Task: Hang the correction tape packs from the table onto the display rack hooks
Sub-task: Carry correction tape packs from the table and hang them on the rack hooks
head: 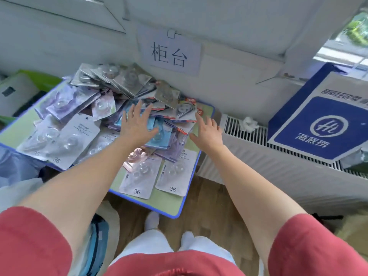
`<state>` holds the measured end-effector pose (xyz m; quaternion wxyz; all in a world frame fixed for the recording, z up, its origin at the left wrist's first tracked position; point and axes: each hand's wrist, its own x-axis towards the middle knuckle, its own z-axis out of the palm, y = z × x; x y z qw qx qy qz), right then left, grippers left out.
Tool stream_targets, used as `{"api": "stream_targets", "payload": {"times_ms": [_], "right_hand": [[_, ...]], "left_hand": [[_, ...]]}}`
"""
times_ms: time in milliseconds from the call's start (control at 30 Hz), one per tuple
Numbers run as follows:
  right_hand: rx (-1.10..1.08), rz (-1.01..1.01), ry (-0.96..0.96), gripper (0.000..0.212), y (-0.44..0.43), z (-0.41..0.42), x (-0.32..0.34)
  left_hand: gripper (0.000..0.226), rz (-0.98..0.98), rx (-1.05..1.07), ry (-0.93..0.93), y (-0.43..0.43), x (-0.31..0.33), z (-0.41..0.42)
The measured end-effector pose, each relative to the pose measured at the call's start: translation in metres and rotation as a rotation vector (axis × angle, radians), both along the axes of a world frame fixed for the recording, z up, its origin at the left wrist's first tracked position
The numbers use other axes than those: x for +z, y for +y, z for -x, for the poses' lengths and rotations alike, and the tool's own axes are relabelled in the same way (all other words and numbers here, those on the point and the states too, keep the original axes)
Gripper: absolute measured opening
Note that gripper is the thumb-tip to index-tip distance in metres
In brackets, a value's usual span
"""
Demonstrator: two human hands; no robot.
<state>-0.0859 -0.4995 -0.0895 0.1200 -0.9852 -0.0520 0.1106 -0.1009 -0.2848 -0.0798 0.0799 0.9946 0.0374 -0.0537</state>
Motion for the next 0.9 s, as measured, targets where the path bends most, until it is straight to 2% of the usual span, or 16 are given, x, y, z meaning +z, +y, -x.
{"api": "stream_targets", "payload": {"times_ms": [300, 533, 733, 900], "right_hand": [[-0.148, -0.096, 0.043, 0.071, 0.036, -0.074, -0.017], [-0.112, -0.138, 0.096, 0.064, 0.054, -0.108, -0.031], [-0.158, -0.107, 0.126, 0.071, 0.046, -0.109, -0.037], [-0.251, -0.139, 0.148, 0.066, 0.032, -0.102, -0.038]], "left_hand": [[0.077, 0.076, -0.172, -0.015, 0.012, -0.013, -0.103], [0.070, 0.125, -0.279, -0.029, 0.007, -0.015, -0.151], [0.066, 0.031, -0.340, 0.104, -0.002, -0.015, -0.170], [0.054, -0.026, -0.342, 0.169, -0.016, -0.018, -0.174]]}}
